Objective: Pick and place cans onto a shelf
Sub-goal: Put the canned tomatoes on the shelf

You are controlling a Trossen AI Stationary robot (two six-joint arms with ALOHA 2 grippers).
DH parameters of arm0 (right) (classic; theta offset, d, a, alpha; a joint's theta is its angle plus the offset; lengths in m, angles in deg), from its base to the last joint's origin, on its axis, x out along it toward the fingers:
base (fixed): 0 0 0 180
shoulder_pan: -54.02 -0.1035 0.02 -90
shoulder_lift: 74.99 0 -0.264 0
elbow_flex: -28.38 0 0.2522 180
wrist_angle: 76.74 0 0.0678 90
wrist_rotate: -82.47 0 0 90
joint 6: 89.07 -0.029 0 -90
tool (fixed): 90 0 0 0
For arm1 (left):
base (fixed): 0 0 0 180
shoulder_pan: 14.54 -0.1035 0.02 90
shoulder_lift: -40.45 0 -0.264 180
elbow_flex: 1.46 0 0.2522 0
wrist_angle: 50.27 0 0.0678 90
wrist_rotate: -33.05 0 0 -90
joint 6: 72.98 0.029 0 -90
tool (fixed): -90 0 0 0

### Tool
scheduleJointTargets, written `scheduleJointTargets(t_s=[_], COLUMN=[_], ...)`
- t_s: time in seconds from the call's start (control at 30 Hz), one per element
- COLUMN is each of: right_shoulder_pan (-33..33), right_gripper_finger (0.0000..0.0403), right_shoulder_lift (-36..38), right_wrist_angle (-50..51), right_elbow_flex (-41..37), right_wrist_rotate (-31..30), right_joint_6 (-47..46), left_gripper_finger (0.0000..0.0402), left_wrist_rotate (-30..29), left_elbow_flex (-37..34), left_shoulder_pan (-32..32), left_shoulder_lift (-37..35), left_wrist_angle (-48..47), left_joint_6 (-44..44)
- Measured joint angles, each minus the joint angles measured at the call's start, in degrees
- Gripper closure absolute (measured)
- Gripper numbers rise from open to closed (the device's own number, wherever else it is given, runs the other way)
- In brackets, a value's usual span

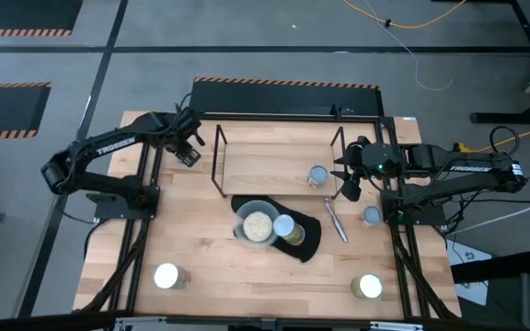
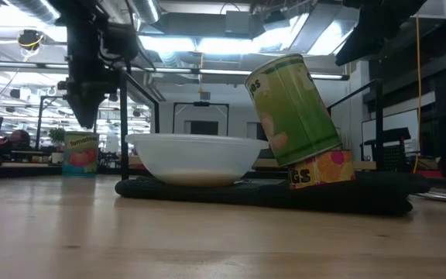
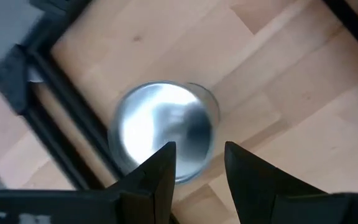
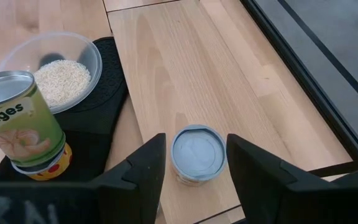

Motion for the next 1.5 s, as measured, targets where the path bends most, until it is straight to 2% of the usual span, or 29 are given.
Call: scheduleJointTargets(t_s=[0.1, 0.53, 0.67, 1.03, 1.5], right_shoulder_pan=[-0.01, -0.02, 0.0, -0.01, 0.0], right_gripper_finger=[0.0229, 0.0229, 0.0229, 0.0229, 0.0229], right_shoulder_lift=[0.0, -0.02, -0.02, -0.02, -0.02], right_wrist_angle=[0.0, 0.02, 0.02, 0.04, 0.02], right_elbow_flex=[0.0, -0.02, 0.0, 0.0, -0.01], right_wrist_rotate=[0.0, 0.0, 0.01, 0.02, 0.01], right_joint_6=[0.0, 0.0, 0.0, 0.0, 0.0], left_gripper_finger=[0.0272, 0.0275, 0.0297, 0.0394, 0.04], left_wrist_rotate=[1.3, -0.4, -1.6, -2.45, -5.4], left_elbow_flex=[0.0, 0.22, 0.2, 0.11, -0.31], left_shoulder_pan=[0.02, 0.02, 0.04, 0.07, 0.02], left_shoulder_lift=[1.85, 7.18, 7.29, 7.33, 2.44], left_wrist_angle=[0.78, 1.88, 1.89, 1.95, 1.44], left_joint_6=[0.86, 0.98, 0.98, 0.89, 0.72])
